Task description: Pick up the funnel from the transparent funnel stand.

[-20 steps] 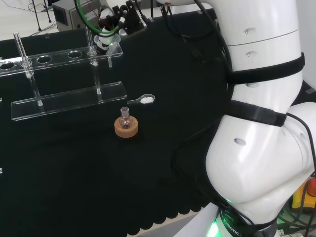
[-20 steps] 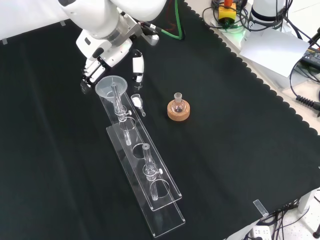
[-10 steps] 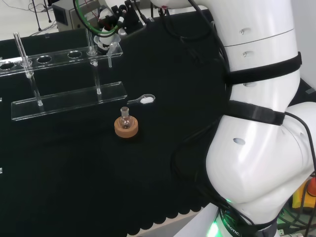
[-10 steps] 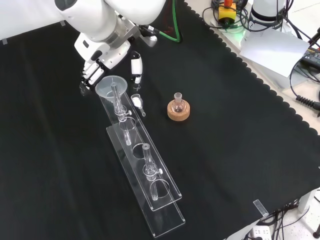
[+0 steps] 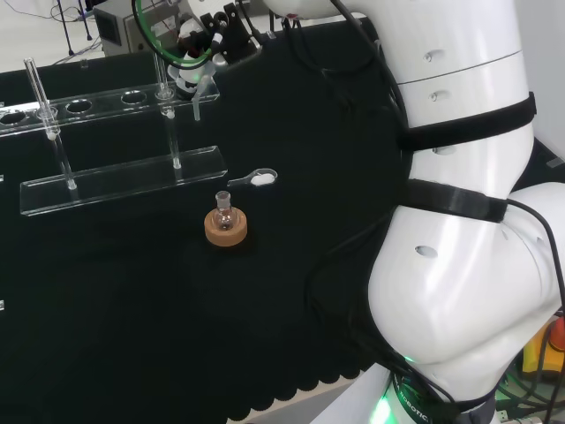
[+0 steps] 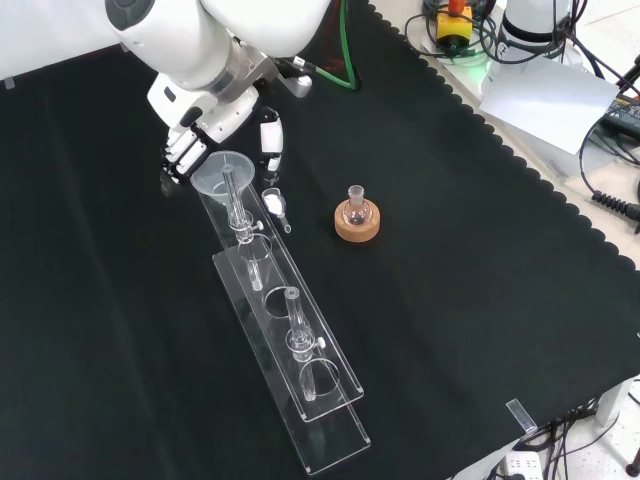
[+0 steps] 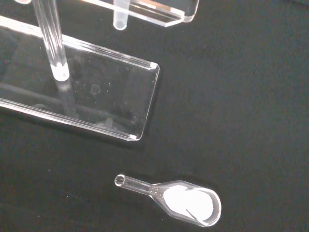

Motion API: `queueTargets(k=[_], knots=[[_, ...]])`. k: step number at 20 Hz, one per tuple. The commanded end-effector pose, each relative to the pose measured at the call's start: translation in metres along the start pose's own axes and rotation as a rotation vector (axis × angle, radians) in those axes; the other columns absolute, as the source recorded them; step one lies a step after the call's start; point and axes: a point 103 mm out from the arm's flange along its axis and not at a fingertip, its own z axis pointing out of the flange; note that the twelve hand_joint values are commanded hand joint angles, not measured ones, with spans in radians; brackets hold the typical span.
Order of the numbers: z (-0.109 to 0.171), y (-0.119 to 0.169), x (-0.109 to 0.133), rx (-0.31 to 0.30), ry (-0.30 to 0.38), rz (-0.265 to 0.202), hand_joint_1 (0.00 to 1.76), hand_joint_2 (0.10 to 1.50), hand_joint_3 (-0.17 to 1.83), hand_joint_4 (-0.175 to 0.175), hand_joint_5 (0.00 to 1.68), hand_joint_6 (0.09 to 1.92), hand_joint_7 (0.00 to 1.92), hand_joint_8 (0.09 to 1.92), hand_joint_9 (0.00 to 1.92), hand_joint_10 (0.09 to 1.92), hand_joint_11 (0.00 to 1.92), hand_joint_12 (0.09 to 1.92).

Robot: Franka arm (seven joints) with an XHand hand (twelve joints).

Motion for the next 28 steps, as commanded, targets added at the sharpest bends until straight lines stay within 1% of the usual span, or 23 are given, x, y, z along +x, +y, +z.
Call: queueTargets(k=[1, 4, 6, 9, 12, 14, 17, 20, 23, 27, 28], knots=[[0.002, 0.006, 0.000, 0.003, -0.017, 0.008, 0.63, 0.71, 0.38, -0.006, 0.11, 0.09, 0.00, 0.70, 0.28, 0.84, 0.53, 1.38], [0.002, 0.007, 0.001, 0.001, -0.031, 0.010, 0.64, 0.69, 0.43, -0.011, 0.12, 0.09, 0.00, 0.71, 0.35, 0.79, 0.55, 1.36], [-0.007, 0.004, 0.000, 0.000, -0.037, 0.008, 0.65, 0.68, 0.45, -0.014, 0.13, 0.09, 0.01, 0.72, 0.39, 0.77, 0.56, 1.34], [-0.006, 0.006, -0.001, -0.009, -0.020, -0.004, 0.67, 0.67, 0.49, -0.020, 0.15, 0.09, 0.04, 0.72, 0.46, 0.72, 0.57, 1.32], [-0.007, 0.007, -0.002, -0.031, -0.046, -0.002, 0.70, 0.67, 0.53, -0.025, 0.21, 0.09, 0.14, 0.72, 0.56, 0.66, 0.58, 1.30], [-0.008, 0.007, -0.002, -0.042, -0.052, -0.005, 0.72, 0.67, 0.56, -0.029, 0.29, 0.09, 0.22, 0.70, 0.64, 0.62, 0.59, 1.29], [-0.008, 0.008, -0.002, -0.022, -0.047, -0.017, 0.75, 0.68, 0.58, -0.031, 0.35, 0.09, 0.29, 0.70, 0.70, 0.60, 0.60, 1.28], [-0.008, 0.006, -0.004, -0.017, -0.027, -0.028, 0.73, 0.66, 0.59, -0.032, 0.32, 0.09, 0.24, 0.68, 0.66, 0.59, 0.58, 1.28], [-0.009, 0.002, -0.007, -0.026, -0.014, -0.032, 0.66, 0.63, 0.59, -0.031, 0.25, 0.09, 0.14, 0.69, 0.54, 0.64, 0.54, 1.30], [-0.012, -0.006, -0.009, -0.039, -0.009, -0.035, 0.61, 0.62, 0.58, -0.032, 0.22, 0.09, 0.09, 0.70, 0.47, 0.67, 0.51, 1.31], [-0.013, -0.006, -0.005, -0.036, -0.019, -0.032, 0.60, 0.62, 0.57, -0.032, 0.21, 0.09, 0.08, 0.69, 0.46, 0.67, 0.51, 1.31]])
